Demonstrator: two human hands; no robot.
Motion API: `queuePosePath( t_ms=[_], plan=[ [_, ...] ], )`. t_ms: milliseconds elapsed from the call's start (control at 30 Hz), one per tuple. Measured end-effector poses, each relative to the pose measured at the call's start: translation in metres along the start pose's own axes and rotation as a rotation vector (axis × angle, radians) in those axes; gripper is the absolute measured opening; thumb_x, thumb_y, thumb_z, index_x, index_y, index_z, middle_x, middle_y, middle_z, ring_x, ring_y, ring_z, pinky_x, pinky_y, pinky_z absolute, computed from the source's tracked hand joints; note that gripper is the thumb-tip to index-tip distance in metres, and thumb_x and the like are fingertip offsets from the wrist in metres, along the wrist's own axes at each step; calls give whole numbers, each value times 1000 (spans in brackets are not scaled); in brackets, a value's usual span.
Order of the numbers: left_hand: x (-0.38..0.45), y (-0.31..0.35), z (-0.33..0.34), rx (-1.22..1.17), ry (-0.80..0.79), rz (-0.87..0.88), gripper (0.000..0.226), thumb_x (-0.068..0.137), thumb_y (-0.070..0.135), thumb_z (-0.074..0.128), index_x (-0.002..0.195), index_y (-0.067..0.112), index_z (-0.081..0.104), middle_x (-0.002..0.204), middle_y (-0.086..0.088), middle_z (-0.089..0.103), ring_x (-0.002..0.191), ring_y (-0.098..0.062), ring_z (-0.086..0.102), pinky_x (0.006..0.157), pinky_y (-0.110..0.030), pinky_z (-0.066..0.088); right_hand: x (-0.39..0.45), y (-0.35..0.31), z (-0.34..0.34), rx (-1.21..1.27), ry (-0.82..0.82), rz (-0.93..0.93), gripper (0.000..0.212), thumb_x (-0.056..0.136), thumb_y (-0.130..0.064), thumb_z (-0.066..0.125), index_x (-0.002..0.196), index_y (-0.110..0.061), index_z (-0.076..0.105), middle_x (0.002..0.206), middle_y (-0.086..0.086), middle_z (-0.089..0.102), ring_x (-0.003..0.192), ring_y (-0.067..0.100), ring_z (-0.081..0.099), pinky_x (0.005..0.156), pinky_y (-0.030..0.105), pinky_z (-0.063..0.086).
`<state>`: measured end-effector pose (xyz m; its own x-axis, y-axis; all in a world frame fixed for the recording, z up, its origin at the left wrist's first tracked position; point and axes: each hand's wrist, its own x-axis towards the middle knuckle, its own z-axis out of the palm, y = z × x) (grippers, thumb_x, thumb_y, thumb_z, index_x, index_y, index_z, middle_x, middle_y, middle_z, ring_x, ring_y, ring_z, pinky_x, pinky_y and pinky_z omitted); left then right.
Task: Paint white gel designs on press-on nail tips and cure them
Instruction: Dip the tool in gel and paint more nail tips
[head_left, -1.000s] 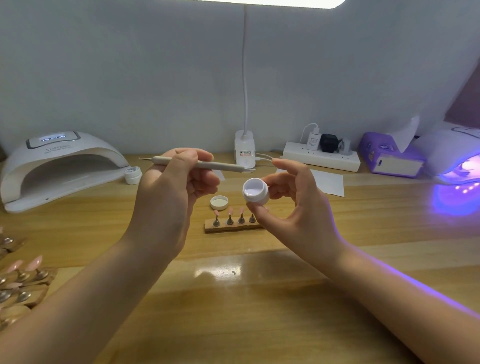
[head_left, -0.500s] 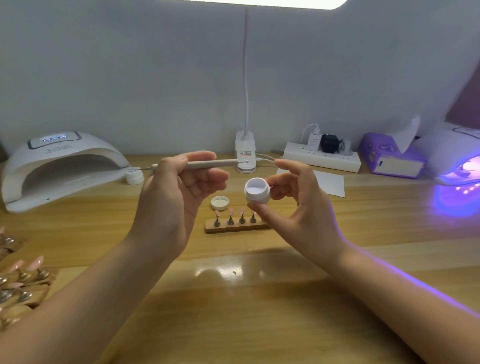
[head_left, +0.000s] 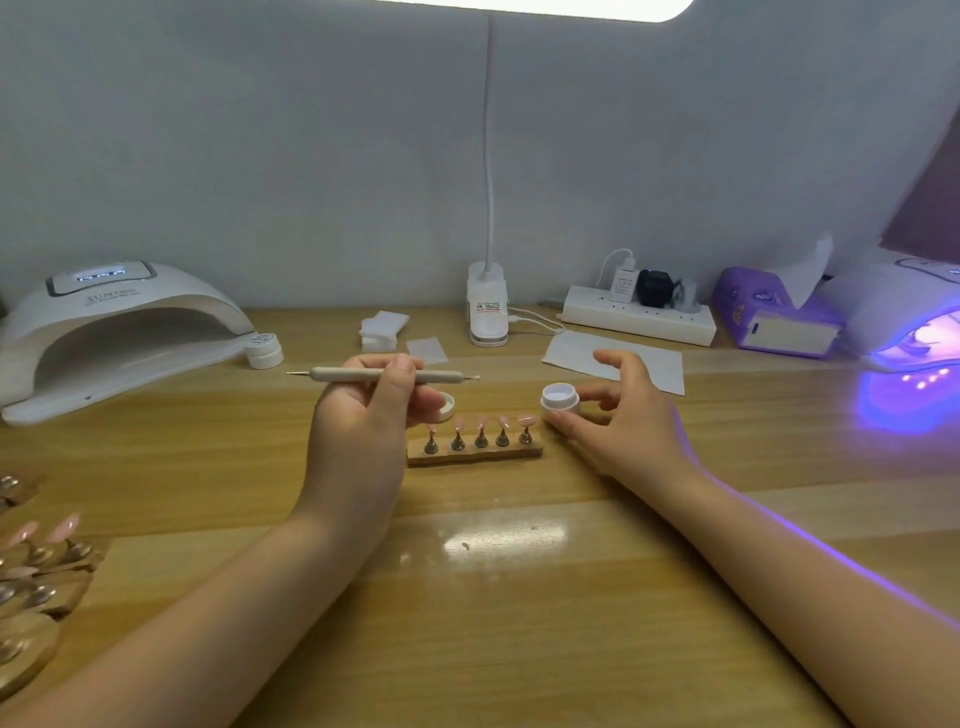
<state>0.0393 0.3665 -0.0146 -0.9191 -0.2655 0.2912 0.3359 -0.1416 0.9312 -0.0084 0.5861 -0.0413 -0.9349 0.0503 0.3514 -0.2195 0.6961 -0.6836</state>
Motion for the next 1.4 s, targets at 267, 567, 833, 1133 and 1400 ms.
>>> queuePosePath(
  t_ms=[267,567,833,1133,1400],
  plan=[
    [-6,-11,-3,124,64,93,24,99,30,48,83,16,60,64,1,67,67,-14,65,73,-30,51,1,2,3,-150,-85,56,68,85,-38,65,144,-23,34,130,-1,58,128,19,43,101,35,40],
    [-6,-16,-6,142,88,139,29,100,32,44,81,18,60,64,1,67,66,-12,64,66,-16,51,-16,-23,0,-445,123,-396,18,73,-23,66,61,-15,55,56,-1,54,56,23,50,48,26,35],
    [-8,-15,-4,167,72,168,24,99,33,45,84,19,57,63,5,67,65,-8,65,65,-13,49,-22,-23,12,-552,72,-363,24,86,-45,59,86,-28,76,62,-2,65,64,20,61,48,22,26],
    [-11,-15,-2,186,16,196,27,89,44,44,85,20,56,64,6,68,64,-6,64,64,-11,49,-17,-22,20,-483,17,-248,33,90,-57,51,97,-34,73,75,-5,68,75,15,62,54,25,40],
    [-13,-14,-2,194,-18,228,24,90,40,45,85,20,56,67,7,69,64,-5,65,61,-9,47,-18,-24,20,-385,-24,-242,19,90,-46,57,94,-36,73,61,-16,48,62,5,49,46,21,26]
  ],
)
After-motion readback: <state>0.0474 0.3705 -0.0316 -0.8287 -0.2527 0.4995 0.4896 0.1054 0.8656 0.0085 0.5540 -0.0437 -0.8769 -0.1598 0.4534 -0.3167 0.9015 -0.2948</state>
